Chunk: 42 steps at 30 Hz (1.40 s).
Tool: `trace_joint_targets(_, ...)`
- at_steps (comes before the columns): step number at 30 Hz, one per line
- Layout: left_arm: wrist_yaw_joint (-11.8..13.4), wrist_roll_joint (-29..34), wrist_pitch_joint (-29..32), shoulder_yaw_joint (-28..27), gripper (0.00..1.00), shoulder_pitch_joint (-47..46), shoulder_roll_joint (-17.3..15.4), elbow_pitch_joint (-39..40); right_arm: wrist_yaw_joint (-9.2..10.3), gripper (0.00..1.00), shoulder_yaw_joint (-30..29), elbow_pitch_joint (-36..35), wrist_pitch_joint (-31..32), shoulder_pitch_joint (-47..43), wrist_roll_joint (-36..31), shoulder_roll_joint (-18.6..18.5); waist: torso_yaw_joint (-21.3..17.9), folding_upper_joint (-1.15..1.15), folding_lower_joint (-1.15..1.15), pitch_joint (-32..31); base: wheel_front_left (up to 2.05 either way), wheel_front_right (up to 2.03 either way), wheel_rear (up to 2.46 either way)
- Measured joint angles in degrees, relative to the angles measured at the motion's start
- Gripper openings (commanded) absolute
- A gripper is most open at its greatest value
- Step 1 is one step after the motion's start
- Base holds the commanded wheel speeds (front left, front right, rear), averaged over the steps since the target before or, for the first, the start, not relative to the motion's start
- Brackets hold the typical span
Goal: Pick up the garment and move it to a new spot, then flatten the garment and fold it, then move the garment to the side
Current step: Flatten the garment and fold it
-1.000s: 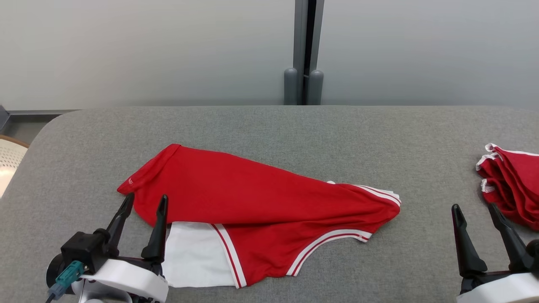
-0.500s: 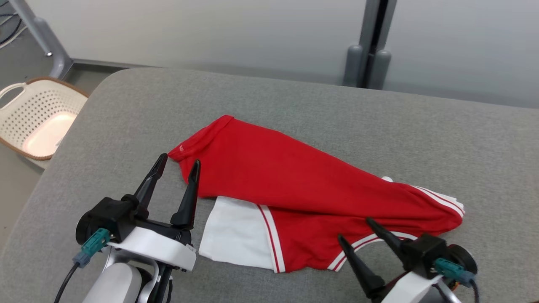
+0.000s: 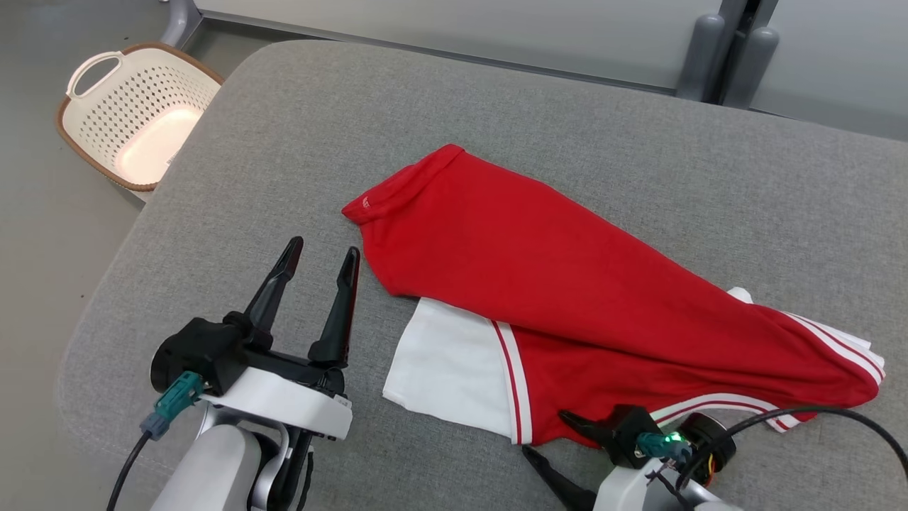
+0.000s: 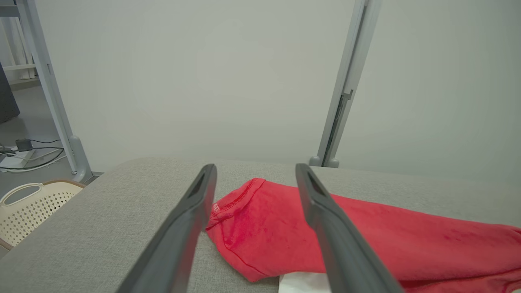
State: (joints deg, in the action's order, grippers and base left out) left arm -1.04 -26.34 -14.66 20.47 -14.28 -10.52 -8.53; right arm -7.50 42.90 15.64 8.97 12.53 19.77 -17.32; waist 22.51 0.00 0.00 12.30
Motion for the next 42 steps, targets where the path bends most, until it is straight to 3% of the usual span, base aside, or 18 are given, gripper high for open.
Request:
trace_joint_targets(1, 0.0, 0.1, 0.0, -0.1, 1.00, -0.2, 0.1, 0.0, -0.01, 0.99, 0.5, 0.5, 0.1, 0.8, 0.2, 0.0, -0.1, 0.00, 0.00, 0.2, 0.00, 0.00, 0.00)
trace_joint_targets(2, -0.3, 0.1, -0.1, -0.2, 1.00, -0.2, 0.2, 0.0, -0.01, 0.44, 0.9, 1.2, 0.3, 1.4, 0.5, 0.0, -0.3, 0.00, 0.00, 0.3, 0.00, 0.00, 0.00)
trace_joint_targets(3, -0.4, 0.1, -0.1, -0.2, 1.00, -0.3, 0.4, -0.1, -0.01, 0.06, 1.2, 1.7, 0.3, 1.8, 1.0, -0.1, -0.5, 0.00, 0.00, 0.4, 0.00, 0.00, 0.00)
trace_joint_targets(4, -0.2, 0.2, -0.1, -0.7, 1.00, -0.4, 0.8, -0.3, 0.00, 0.00, 1.3, 2.2, -0.3, 2.9, 1.7, -0.1, -0.9, 0.00, 0.00, 0.5, 0.00, 0.00, 0.00)
trace_joint_targets(10, 0.0, 0.8, -0.3, -1.4, 1.00, -0.6, 0.9, -0.5, -0.01, 0.00, -1.0, 0.3, -2.5, 3.6, 2.9, -0.2, -2.7, 0.00, 0.00, 0.6, 0.00, 0.00, 0.00)
trace_joint_targets(15, 0.2, 1.3, -0.3, -2.9, 1.00, -0.5, 0.3, 0.2, 0.00, 0.00, -6.4, -5.2, -2.9, 2.6, 2.8, -1.9, -5.5, 0.00, 0.00, 0.6, 0.00, 0.00, 0.00)
trace_joint_targets(21, 0.6, 1.7, -0.3, -3.9, 1.00, -0.3, 0.0, 1.6, 0.00, 0.00, -16.2, -11.6, -1.3, -2.2, 1.9, -3.7, -9.3, 0.00, 0.00, 0.9, 0.00, 0.00, 0.00)
trace_joint_targets(28, 0.9, 2.3, -0.4, -4.3, 1.00, -0.3, -0.1, 2.4, -0.01, 0.00, -28.7, -18.0, 1.8, -8.2, 1.4, -2.8, -13.3, 0.00, 0.00, 2.0, 0.00, 0.00, 0.00)
trace_joint_targets(32, 1.0, 2.5, -0.4, -4.4, 1.00, -0.6, -0.1, 2.6, 0.00, 0.00, -36.4, -19.5, 2.8, -11.5, 1.4, -2.7, -14.8, 0.00, 0.00, 2.9, 0.00, 0.00, 0.00)
trace_joint_targets(36, 1.1, 2.6, -0.4, -4.5, 1.00, -1.0, -0.1, 2.6, -0.01, 0.00, -39.4, -18.5, 3.0, -12.9, 1.8, -2.2, -15.8, 0.00, 0.00, 3.4, 0.00, 0.00, 0.00)
trace_joint_targets(37, 1.1, 2.6, -0.4, -4.5, 1.00, -1.0, -0.1, 2.6, -0.01, 0.80, -39.5, -18.4, 2.5, -12.9, 2.1, -1.9, -15.9, 0.00, 0.00, 3.4, 0.00, 0.00, 0.00)
trace_joint_targets(38, 1.1, 2.7, -0.4, -4.5, 1.00, -1.0, -0.1, 2.5, -0.01, 1.00, -39.6, -18.2, 2.2, -12.8, 2.3, -1.6, -16.1, 0.00, 0.00, 3.4, 0.00, 0.00, 0.00)
trace_joint_targets(42, 1.2, 3.1, -0.4, -4.7, 1.00, -0.9, -0.4, 2.4, -0.01, 1.00, -41.4, -17.1, -0.8, -12.8, 2.8, -0.6, -16.9, 0.00, 0.00, 3.0, 0.00, 0.00, 0.00)
